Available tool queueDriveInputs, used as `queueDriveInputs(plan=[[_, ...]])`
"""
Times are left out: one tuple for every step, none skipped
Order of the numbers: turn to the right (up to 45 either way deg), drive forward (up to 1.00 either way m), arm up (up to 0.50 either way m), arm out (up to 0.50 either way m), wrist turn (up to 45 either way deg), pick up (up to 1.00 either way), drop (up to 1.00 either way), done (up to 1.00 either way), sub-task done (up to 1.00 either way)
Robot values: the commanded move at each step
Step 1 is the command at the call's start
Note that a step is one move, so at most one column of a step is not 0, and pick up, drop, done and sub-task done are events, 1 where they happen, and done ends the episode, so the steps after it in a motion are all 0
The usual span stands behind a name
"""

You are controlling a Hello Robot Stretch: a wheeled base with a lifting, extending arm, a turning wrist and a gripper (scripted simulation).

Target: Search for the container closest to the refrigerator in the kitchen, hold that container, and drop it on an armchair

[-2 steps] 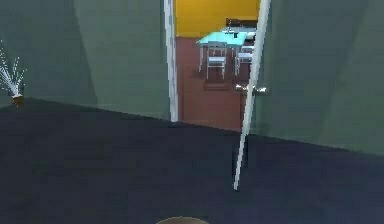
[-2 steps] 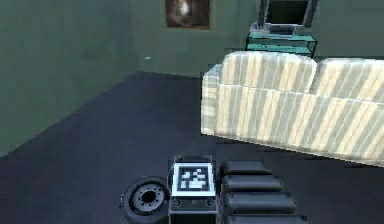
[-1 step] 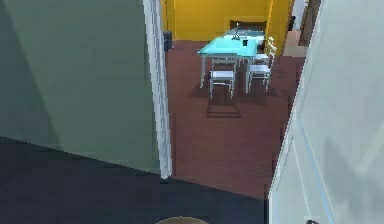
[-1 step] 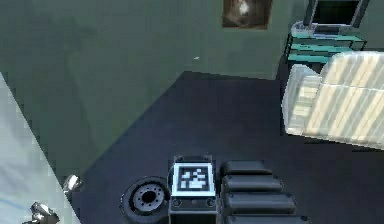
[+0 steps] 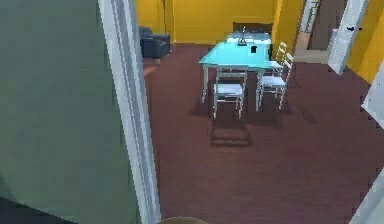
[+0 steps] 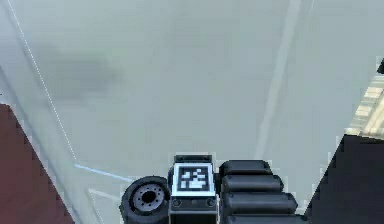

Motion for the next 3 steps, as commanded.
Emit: queueDriveInputs(plan=[[21.0, 0.00, 0.00, 0.00, 0.0, 0.00, 0.00, 0.00, 0.00], [0.0, 0.90, 0.00, 0.00, 0.0, 0.00, 0.00, 0.00, 0.00], [18.0, 0.00, 0.00, 0.00, 0.0, 0.00, 0.00, 0.00, 0.00]])
